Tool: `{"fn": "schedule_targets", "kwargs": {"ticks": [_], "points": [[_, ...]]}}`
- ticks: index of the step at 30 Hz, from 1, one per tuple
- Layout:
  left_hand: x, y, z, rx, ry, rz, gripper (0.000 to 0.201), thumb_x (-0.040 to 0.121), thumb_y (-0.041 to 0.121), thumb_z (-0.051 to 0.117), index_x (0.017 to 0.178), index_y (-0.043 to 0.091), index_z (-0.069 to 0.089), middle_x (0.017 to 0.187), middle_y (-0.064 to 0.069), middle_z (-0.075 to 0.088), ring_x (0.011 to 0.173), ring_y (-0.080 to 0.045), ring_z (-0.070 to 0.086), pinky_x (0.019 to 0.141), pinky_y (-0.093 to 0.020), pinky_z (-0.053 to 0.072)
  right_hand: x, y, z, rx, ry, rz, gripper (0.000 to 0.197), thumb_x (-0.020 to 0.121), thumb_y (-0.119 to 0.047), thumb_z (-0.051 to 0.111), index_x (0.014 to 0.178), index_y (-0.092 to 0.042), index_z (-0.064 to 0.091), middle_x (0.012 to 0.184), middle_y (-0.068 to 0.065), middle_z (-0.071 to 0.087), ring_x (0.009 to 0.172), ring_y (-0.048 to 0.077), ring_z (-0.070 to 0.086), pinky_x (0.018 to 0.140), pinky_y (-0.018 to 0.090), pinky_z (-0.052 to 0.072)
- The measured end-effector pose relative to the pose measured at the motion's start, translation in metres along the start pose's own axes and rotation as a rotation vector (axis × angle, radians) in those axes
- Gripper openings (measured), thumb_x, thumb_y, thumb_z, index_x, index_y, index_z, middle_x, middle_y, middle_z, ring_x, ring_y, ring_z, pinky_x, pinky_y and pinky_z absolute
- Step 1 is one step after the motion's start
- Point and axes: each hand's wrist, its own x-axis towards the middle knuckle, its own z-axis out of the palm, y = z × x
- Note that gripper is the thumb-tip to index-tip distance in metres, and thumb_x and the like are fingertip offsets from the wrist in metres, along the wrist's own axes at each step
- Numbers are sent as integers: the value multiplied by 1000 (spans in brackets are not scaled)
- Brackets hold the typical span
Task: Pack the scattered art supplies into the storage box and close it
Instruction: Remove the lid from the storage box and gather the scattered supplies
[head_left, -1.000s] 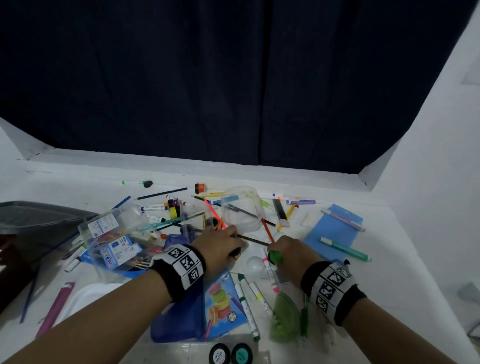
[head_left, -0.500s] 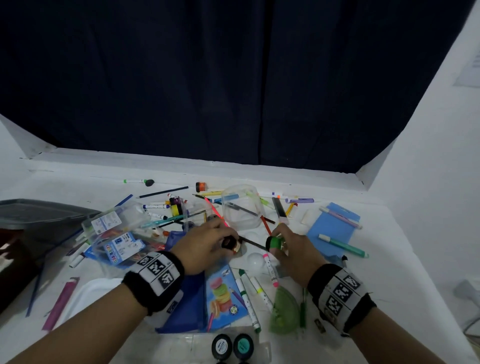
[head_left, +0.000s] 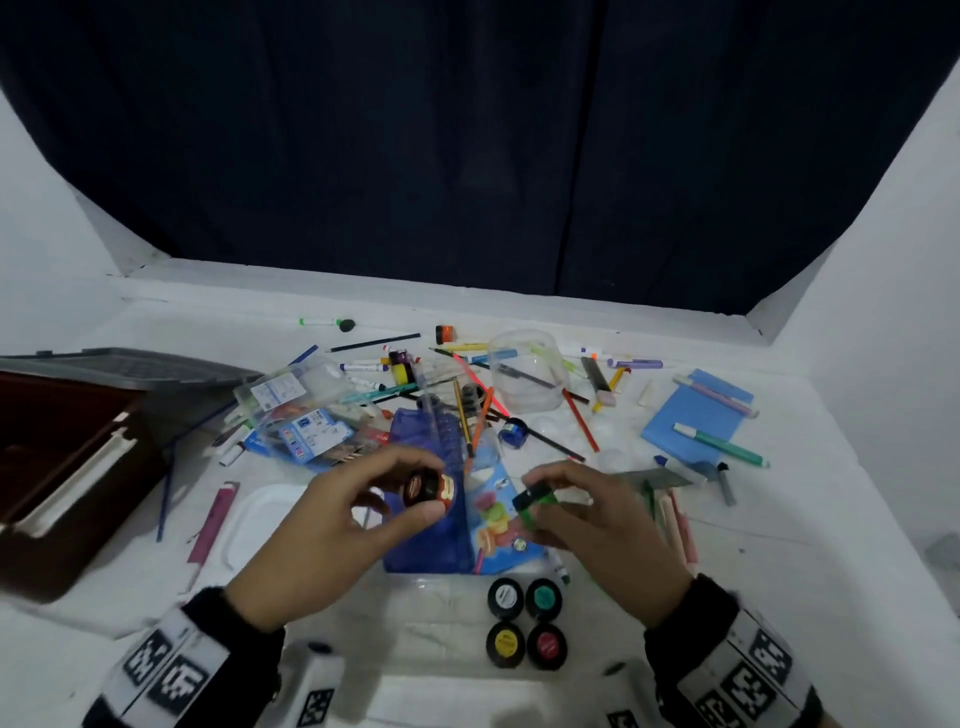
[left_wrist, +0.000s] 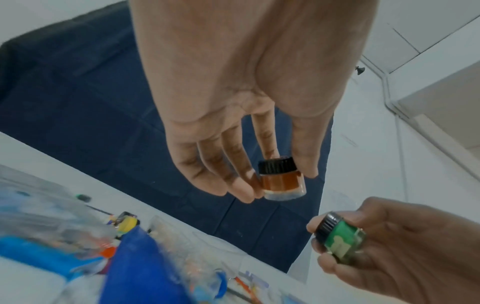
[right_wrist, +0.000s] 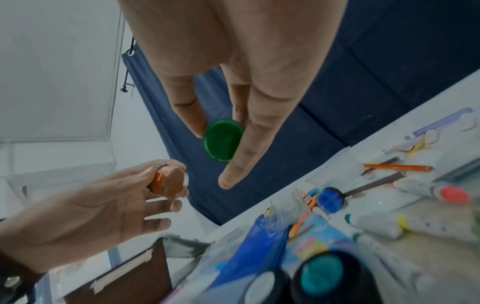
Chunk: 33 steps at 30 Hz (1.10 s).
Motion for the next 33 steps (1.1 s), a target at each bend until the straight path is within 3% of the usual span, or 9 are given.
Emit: {"fn": "schedule_targets", "kwargs": {"ticks": [3, 8, 12, 14, 17, 21, 24, 28, 33], "points": [[-31, -15, 6, 77, 5, -9, 30, 78, 38, 79, 107, 36, 71, 104, 18, 72, 96, -7, 67, 80, -23, 51, -15, 12, 21, -247, -24, -100, 16, 81, -8, 71, 89, -21, 66, 91, -2, 70, 85, 19, 71, 80, 36, 57], [-60, -45, 21, 183, -91, -51, 33, 72, 38, 87, 99, 33, 71, 95, 22, 71, 90, 1, 66, 81, -18, 49, -31, 27, 48, -546, -59, -208, 17, 70, -17, 78, 81, -26, 68, 82, -16, 68, 73, 1, 62, 65, 10, 44], [-63, -60, 27, 250, -154, -9, 35, 72, 44, 83, 103, 31, 73, 93, 19, 71, 87, 5, 61, 75, -12, 45, -36, 40, 64, -723, -120, -220, 17, 69, -28, 71, 84, -27, 66, 81, -14, 67, 75, 3, 61, 69, 18, 49], [-63, -64, 31, 306, -223, 29, 34, 76, 50, 76, 102, 29, 72, 90, 14, 69, 86, 1, 59, 76, -22, 48, -38, 43, 68, -797, -134, -200, 27, 66, -28, 66, 93, -27, 68, 90, -14, 68, 84, 4, 62, 77, 19, 49], [-65, -69, 33, 334, -227, 51, 36, 76, 54, 68, 98, 25, 70, 86, 9, 67, 83, -6, 59, 77, -35, 50, -40, 41, 67, -836, -163, -181, 43, 64, -25, 65, 107, -25, 71, 103, -12, 71, 96, 3, 62, 86, 9, 42], [-69, -71, 36, 342, -193, 47, 37, 76, 52, 69, 104, 27, 71, 93, 7, 73, 83, -10, 63, 77, -35, 52, -39, 37, 70, -984, -318, -185, 26, 70, -19, 58, 92, -20, 72, 92, -5, 70, 88, 14, 63, 80, 31, 52], [-70, -71, 35, 348, -214, 60, 29, 83, 45, 69, 108, 31, 70, 96, 10, 72, 86, -8, 62, 79, -33, 51, -39, 35, 71, -1111, -326, -177, 22, 73, -21, 55, 91, -23, 68, 93, -4, 67, 94, 17, 58, 81, 37, 49], [-67, -71, 33, 319, -250, 31, 26, 84, 41, 71, 108, 32, 69, 97, 11, 72, 87, -7, 63, 79, -33, 52, -37, 29, 72, -1348, -311, -153, 27, 77, -37, 56, 104, -33, 60, 102, -11, 61, 119, 13, 39, 90, 37, 29], [-60, -69, 31, 340, -294, -10, 29, 79, 44, 73, 105, 33, 69, 95, 11, 72, 87, -6, 64, 81, -32, 53, -29, 24, 69, -1317, -414, -125, 30, 79, -40, 62, 108, -34, 59, 113, -7, 58, 126, 12, 40, 98, 37, 32]]}}
